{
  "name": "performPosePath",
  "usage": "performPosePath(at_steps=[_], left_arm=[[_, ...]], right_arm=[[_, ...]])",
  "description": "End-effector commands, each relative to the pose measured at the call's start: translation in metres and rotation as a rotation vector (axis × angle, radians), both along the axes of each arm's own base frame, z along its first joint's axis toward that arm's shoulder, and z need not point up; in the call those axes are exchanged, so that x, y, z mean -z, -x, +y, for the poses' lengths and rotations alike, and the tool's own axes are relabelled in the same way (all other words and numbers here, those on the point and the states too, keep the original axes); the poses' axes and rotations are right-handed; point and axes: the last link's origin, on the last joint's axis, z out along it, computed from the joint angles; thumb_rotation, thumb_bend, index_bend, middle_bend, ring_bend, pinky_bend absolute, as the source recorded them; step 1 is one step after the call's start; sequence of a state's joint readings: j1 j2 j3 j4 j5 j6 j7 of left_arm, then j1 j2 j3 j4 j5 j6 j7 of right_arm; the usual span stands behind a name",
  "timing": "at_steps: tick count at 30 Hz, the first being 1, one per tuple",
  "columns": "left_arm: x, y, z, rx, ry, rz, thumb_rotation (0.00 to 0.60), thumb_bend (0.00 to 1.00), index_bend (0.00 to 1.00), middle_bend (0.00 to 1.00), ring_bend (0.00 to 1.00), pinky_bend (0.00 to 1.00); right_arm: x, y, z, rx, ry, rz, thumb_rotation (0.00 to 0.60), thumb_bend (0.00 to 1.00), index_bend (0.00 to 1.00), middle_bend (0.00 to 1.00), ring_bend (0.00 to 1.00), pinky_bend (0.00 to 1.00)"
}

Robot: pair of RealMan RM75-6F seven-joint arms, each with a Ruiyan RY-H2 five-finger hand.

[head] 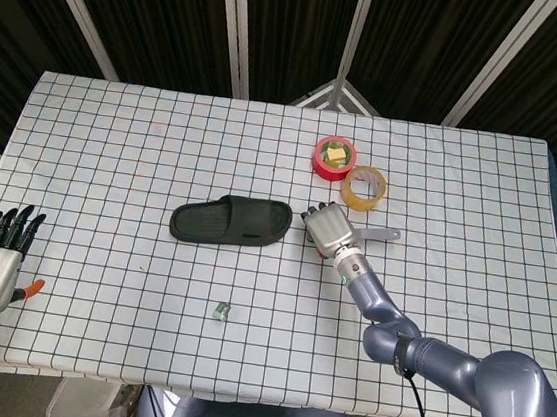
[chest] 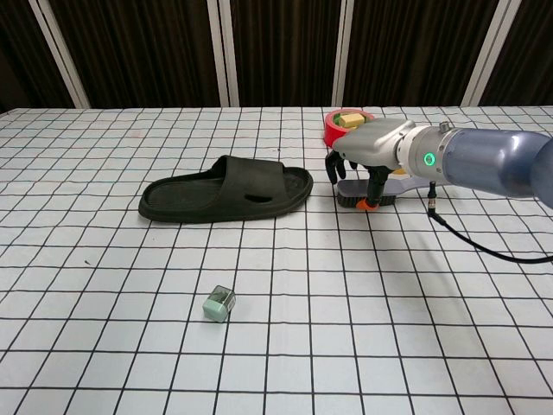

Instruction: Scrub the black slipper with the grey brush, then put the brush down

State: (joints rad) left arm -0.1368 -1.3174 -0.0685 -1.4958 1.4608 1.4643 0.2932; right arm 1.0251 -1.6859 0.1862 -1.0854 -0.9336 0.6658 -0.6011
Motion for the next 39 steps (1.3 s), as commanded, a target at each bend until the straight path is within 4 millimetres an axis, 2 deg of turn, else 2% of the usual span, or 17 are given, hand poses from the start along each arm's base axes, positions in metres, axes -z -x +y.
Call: performPosePath(at_steps=[1, 25, 39], left_arm=[[-0.0004, 0.0000, -0.0001, 0.000, -0.002, 0.000, 0.600, 0.09, 0.00, 0.00, 0.00, 0.04], [-0.0020, -0.0001, 0.0000, -0.002, -0.009, -0.001, 0.600, 0.09, 0.00, 0.00, 0.00, 0.04], [-0.0011, -0.0012, -0.0001, 0.000, -0.008, 0.000, 0.600, 0.09, 0.00, 0.00, 0.00, 0.04]], right_arm=[[-0.0007, -0.0005, -0.0013, -0.009, 0.001, 0.015, 0.600, 0.35, 0.35, 0.32, 0.29, 0.37], [-0.0031, -0.0036, -0.0100, -0.021, 0.003, 0.068, 0.600, 0.35, 0.41, 0.36, 0.33, 0.44], [-0.0053, -0.0031, -0.0112, -0.023, 0.011, 0.068, 0.600, 0.35, 0.49, 0.45, 0.39, 0.49]])
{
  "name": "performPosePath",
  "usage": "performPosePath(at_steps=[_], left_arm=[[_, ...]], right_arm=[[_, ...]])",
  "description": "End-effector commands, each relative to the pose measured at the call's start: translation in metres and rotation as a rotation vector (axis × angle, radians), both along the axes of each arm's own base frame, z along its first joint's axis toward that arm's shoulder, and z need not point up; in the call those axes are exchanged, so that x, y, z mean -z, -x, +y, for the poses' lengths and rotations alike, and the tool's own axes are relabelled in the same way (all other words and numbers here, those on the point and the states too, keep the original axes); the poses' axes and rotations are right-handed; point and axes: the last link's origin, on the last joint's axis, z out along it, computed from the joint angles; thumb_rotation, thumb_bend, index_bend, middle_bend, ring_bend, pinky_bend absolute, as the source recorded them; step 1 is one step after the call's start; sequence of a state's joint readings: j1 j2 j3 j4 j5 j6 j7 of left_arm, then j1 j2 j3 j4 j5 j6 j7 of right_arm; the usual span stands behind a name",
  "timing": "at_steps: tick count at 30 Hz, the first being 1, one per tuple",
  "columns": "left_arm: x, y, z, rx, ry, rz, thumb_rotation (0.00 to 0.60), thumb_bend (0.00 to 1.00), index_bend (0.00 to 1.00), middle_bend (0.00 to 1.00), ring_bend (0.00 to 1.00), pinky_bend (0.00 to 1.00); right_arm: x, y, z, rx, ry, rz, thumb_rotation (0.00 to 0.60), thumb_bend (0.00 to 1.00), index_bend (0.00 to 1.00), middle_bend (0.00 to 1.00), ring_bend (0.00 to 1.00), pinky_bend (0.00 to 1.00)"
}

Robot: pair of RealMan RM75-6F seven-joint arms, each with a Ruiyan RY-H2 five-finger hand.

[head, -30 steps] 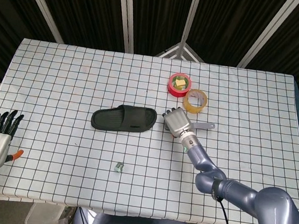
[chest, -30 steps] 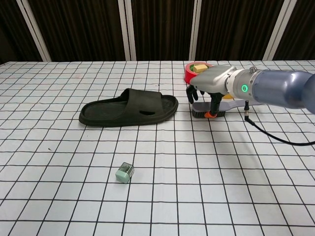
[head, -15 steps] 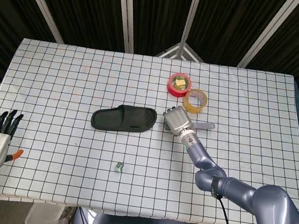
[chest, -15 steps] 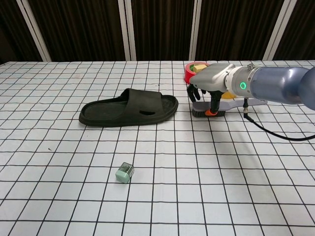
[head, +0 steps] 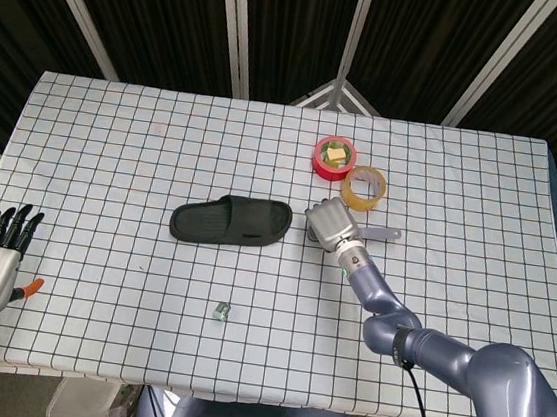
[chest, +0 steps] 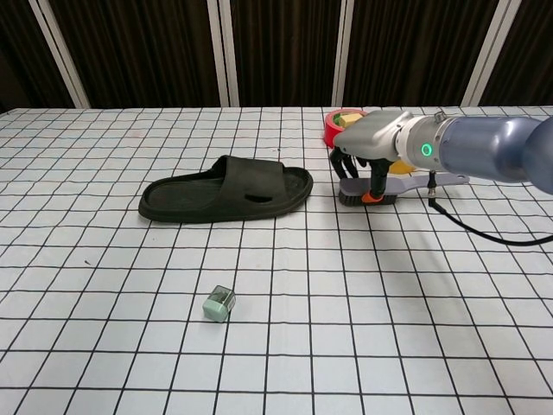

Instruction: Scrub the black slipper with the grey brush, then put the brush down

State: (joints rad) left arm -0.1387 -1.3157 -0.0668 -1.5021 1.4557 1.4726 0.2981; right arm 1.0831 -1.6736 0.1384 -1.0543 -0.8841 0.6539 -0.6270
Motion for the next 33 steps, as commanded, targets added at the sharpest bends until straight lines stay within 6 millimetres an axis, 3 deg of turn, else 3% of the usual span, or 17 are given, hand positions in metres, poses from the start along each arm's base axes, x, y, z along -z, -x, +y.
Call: performPosePath(at_steps=[1, 7, 17, 33], left_arm=[[0.000, 0.000, 0.000, 0.001, -0.001, 0.000, 0.600, 0.09, 0.00, 0.00, 0.00, 0.04], [0.000, 0.000, -0.001, 0.001, -0.002, -0.001, 0.600, 0.09, 0.00, 0.00, 0.00, 0.04], [-0.001, 0.000, -0.001, 0.001, -0.003, 0.000, 0.600, 0.09, 0.00, 0.00, 0.00, 0.04], [0.005, -0.003, -0.002, 0.006, 0.023, 0.008, 0.600, 0.10, 0.00, 0.00, 0.00, 0.04]], right_arm=[[-0.001, 0.000, 0.000, 0.002, 0.002, -0.002, 0.600, 0.35, 0.49, 0.45, 0.40, 0.49], [-0.003, 0.002, 0.000, 0.000, 0.006, -0.005, 0.600, 0.37, 0.55, 0.49, 0.44, 0.53], [-0.003, 0.006, 0.000, 0.005, 0.012, -0.016, 0.600, 0.47, 0.77, 0.66, 0.56, 0.62], [-0.012, 0.007, 0.002, -0.030, 0.034, -0.026, 0.600, 0.58, 0.83, 0.70, 0.61, 0.66]])
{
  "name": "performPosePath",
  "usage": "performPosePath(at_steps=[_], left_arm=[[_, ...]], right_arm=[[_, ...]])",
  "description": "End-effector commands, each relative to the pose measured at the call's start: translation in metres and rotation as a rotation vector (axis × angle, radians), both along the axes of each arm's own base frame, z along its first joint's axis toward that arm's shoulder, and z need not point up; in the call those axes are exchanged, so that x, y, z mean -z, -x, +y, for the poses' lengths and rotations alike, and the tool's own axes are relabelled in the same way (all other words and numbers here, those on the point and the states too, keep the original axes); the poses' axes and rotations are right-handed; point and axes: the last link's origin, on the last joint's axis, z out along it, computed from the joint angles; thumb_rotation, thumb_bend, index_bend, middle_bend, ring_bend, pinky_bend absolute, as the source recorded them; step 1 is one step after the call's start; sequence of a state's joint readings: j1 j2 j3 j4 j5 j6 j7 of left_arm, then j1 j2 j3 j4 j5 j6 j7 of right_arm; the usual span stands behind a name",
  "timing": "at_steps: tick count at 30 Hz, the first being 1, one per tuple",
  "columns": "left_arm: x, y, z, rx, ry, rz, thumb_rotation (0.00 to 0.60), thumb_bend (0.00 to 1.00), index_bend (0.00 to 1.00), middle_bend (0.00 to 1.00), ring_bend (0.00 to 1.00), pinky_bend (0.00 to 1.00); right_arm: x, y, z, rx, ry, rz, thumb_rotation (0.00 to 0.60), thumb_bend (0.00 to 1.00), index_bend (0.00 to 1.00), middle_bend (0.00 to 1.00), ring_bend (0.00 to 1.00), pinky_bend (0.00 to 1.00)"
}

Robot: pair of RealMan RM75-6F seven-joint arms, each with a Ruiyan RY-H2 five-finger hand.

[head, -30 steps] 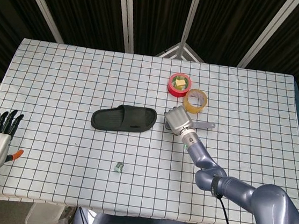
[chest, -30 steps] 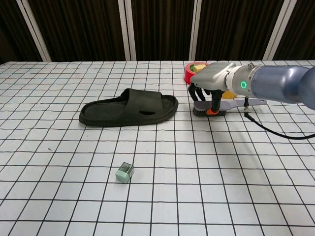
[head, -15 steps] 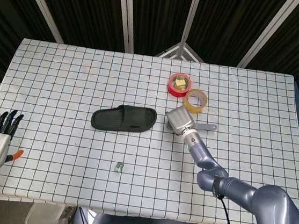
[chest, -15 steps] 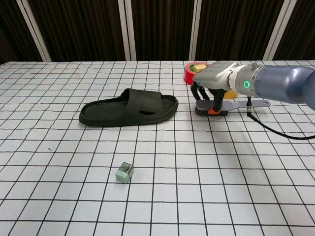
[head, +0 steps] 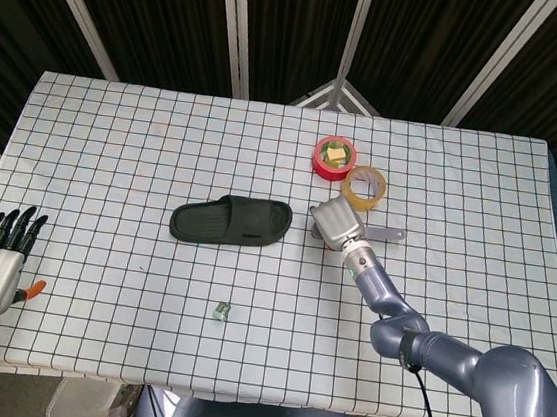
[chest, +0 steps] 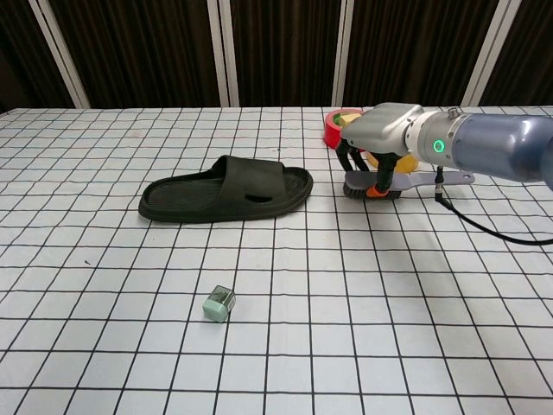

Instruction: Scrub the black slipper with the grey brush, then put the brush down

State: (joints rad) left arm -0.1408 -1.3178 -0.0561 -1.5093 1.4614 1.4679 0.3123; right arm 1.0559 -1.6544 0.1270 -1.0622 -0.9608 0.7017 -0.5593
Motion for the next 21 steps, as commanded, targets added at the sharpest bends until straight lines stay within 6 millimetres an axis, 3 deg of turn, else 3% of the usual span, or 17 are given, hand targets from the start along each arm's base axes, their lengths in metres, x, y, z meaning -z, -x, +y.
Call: performPosePath(at_steps=[1, 12, 17, 21], left_arm=[[0.003, -0.001, 0.000, 0.004, 0.014, 0.002, 0.600, 0.11, 0.00, 0.00, 0.00, 0.04], [0.034, -0.027, 0.005, 0.120, 0.167, 0.034, 0.600, 0.34, 0.00, 0.00, 0.00, 0.05], [0.044, -0.045, 0.027, 0.152, 0.221, 0.050, 0.600, 0.42, 0.00, 0.00, 0.00, 0.05], [0.050, -0.064, 0.050, 0.187, 0.260, 0.056, 0.600, 0.43, 0.00, 0.00, 0.00, 0.05]], right_arm=[[-0.003, -0.001, 0.001, -0.017, 0.009, 0.002, 0.600, 0.58, 0.83, 0.70, 0.61, 0.66], [-0.026, -0.026, 0.014, -0.091, 0.050, -0.029, 0.600, 0.58, 0.83, 0.70, 0.61, 0.66], [-0.030, -0.049, 0.018, -0.104, 0.045, -0.078, 0.600, 0.58, 0.83, 0.70, 0.61, 0.66], [-0.029, -0.068, 0.020, -0.113, 0.030, -0.121, 0.600, 0.58, 0.83, 0.70, 0.61, 0.66]])
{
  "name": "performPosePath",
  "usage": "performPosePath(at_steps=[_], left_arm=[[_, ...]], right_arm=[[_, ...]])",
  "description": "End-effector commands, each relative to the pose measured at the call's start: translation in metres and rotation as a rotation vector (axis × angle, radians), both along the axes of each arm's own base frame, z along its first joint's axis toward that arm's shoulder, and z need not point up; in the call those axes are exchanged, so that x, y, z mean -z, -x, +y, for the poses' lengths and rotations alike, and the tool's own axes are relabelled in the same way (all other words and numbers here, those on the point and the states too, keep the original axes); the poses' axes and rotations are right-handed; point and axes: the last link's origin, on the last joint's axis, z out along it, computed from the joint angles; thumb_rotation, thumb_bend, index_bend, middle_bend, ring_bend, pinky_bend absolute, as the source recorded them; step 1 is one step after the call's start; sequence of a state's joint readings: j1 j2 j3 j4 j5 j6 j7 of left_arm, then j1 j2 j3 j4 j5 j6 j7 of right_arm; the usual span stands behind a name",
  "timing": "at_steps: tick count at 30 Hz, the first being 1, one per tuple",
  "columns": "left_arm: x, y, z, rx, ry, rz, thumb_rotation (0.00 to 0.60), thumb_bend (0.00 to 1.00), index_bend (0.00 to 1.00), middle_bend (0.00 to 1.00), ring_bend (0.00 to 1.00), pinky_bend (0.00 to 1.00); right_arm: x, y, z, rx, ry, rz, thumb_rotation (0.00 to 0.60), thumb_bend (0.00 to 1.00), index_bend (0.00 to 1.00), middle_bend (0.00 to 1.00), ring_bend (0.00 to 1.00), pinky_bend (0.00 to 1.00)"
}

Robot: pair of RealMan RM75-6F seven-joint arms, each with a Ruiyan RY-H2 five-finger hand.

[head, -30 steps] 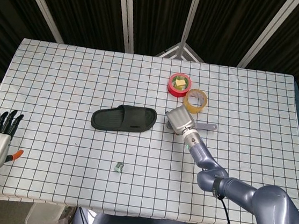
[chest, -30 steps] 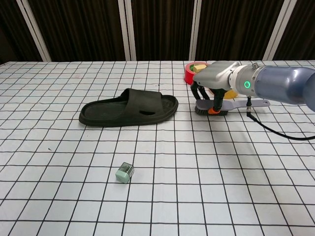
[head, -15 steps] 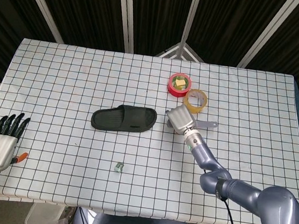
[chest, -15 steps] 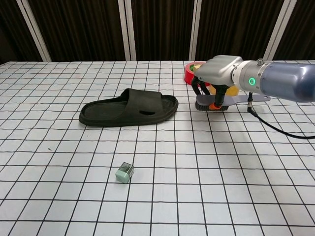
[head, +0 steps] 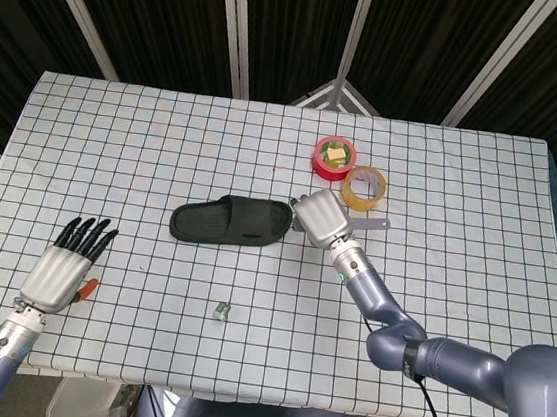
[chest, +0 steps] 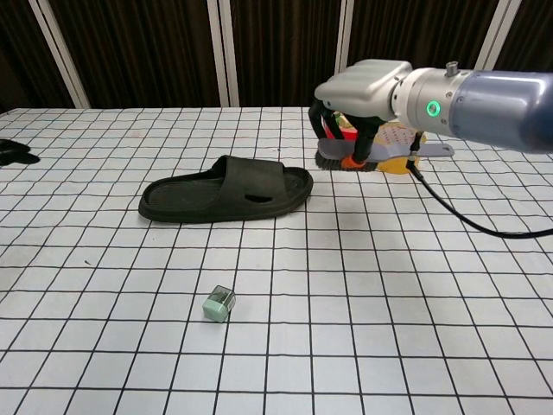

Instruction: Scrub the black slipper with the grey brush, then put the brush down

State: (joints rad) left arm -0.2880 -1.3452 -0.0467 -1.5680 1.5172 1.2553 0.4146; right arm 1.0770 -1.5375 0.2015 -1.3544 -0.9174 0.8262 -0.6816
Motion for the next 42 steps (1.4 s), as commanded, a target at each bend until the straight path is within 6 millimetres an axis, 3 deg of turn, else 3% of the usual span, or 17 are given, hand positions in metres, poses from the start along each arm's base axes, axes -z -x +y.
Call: performPosePath(at_steps=[1, 9, 22, 33, 42], left_arm=[[0.007, -0.023, 0.027, 0.039, 0.040, 0.005, 0.600, 0.43, 0.00, 0.00, 0.00, 0.05], [0.033, -0.045, 0.075, 0.012, 0.141, 0.044, 0.600, 0.45, 0.00, 0.00, 0.01, 0.05], [0.059, -0.062, 0.114, -0.045, 0.215, 0.093, 0.600, 0.50, 0.02, 0.03, 0.03, 0.04], [0.078, -0.062, 0.122, -0.082, 0.274, 0.140, 0.600, 0.58, 0.02, 0.04, 0.03, 0.04], [0.087, -0.051, 0.127, -0.137, 0.308, 0.185, 0.600, 0.59, 0.03, 0.04, 0.03, 0.04]], right_arm=[[-0.001, -0.017, 0.001, -0.026, -0.004, -0.012, 0.600, 0.58, 0.83, 0.70, 0.61, 0.66], [0.020, -0.051, 0.007, -0.068, -0.053, -0.025, 0.600, 0.58, 0.83, 0.70, 0.61, 0.66], [0.047, -0.094, 0.014, -0.124, -0.097, -0.081, 0.600, 0.58, 0.83, 0.70, 0.61, 0.66], [0.052, -0.107, 0.006, -0.119, -0.084, -0.111, 0.600, 0.58, 0.83, 0.71, 0.62, 0.66], [0.051, -0.112, 0.004, -0.124, -0.062, -0.151, 0.600, 0.58, 0.84, 0.71, 0.62, 0.67]])
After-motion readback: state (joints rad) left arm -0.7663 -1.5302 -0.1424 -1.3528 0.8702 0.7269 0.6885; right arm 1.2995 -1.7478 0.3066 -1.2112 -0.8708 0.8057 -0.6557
